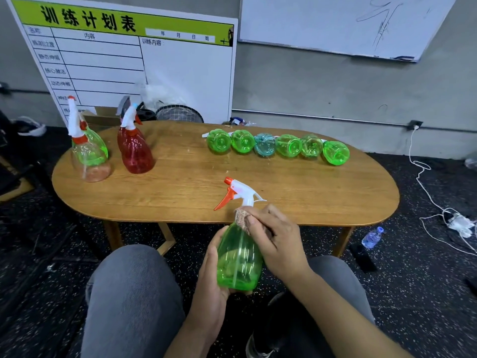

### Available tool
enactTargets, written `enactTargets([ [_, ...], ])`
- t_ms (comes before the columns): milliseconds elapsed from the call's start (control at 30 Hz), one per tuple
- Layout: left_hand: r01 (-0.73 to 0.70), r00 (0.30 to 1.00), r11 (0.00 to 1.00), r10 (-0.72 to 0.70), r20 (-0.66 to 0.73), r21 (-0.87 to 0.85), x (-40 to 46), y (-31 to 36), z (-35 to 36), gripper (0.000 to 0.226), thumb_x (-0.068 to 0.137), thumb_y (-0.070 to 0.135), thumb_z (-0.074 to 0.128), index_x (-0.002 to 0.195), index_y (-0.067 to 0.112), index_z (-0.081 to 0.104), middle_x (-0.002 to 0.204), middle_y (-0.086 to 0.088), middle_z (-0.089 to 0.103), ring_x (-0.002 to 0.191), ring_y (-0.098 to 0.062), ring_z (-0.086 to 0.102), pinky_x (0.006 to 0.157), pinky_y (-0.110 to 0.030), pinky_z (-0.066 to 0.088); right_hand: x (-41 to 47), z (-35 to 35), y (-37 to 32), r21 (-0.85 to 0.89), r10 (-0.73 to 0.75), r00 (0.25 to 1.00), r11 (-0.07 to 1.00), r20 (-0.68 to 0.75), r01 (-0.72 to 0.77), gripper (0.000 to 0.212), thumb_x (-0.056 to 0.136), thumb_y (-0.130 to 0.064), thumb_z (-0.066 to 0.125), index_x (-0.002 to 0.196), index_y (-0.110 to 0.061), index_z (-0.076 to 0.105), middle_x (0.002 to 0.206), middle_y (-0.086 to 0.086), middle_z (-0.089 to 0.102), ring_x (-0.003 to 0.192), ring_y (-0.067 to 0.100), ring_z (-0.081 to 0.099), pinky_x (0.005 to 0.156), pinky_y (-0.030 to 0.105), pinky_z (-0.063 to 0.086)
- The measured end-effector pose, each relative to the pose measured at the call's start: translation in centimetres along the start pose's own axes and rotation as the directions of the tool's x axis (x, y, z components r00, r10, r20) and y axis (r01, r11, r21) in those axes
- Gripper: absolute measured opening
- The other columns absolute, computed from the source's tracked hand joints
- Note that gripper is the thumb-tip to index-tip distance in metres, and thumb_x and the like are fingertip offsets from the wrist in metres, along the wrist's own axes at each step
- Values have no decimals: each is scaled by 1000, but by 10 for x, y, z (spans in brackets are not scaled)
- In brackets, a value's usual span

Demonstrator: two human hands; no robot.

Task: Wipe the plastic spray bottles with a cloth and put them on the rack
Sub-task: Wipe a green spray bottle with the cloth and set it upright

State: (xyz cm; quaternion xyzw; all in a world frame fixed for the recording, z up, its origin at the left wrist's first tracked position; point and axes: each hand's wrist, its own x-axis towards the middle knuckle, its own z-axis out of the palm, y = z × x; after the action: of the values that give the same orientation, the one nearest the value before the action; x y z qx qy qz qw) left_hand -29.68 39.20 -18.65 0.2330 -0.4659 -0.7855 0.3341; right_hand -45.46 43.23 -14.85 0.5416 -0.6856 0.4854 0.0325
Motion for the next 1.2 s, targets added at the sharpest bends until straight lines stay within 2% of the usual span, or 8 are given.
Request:
enactTargets([
  [67,4,999,1000,-4,41,-2,0,2,-1,86,80,82,66,151,36,50,135,-8,71,107,-29,74,66,-41,60,-1,0,0,29,27,999,999,36,-28,37,106,-46,51,130,-30,74,82,-20,49,70,4,51,60,14,35],
  [167,-1,997,1000,1,72,2,2,3,-1,95,69,70,86,150,36,50,135,-7,71,108,-31,74,66,-40,61,1,-4,-1,208,97,995,973,11,-98,29,106,-30,57,130,-31,73,92,-17,63,81,4,60,68,23,48],
  [300,-8,998,998,11,55,-55,4,0,0,64,92,43,62,154,37,46,138,-7,71,119,-33,72,79,-45,64,9,-13,-5,334,177,982,931,-60,-147,32,105,-24,56,133,-30,70,123,-16,72,119,11,66,99,34,53],
  [500,-38,998,999,39,40,-20,4,-3,-1,61,96,44,46,157,40,43,144,1,67,123,-27,70,81,-41,63,3,-7,-3,-112,-1,993,994,119,14,40,108,-50,42,145,-45,56,85,-11,56,70,10,55,61,33,50],
  [667,-55,998,997,56,-19,54,3,-6,-4,46,109,49,43,154,41,48,145,5,67,131,-22,66,92,-40,61,-14,-6,-11,-194,-133,977,967,169,165,38,108,-53,42,133,-41,67,82,-16,42,64,6,49,54,19,42],
  [933,-53,998,997,55,-39,61,4,-9,-2,45,114,28,27,154,28,50,139,-7,71,127,-29,69,103,-41,56,-49,-18,-6,-142,-589,734,739,337,658,26,97,-30,73,122,-27,77,91,-5,44,70,10,50,55,25,47],
  [1033,-40,998,995,45,-47,94,5,-10,-2,45,114,31,27,152,33,51,135,-6,73,125,-27,70,98,-43,58,-39,-17,-4,-166,-509,815,810,276,562,26,102,-33,65,125,-28,76,89,-7,43,69,3,44,60,14,39],
  [1200,-40,998,991,45,-36,128,7,-8,-1,48,107,39,35,151,32,51,139,3,70,126,-23,69,97,-43,60,-4,-9,-4,-194,-142,984,968,105,160,41,109,-52,42,129,-34,72,77,-17,43,59,2,44,51,12,32],
])
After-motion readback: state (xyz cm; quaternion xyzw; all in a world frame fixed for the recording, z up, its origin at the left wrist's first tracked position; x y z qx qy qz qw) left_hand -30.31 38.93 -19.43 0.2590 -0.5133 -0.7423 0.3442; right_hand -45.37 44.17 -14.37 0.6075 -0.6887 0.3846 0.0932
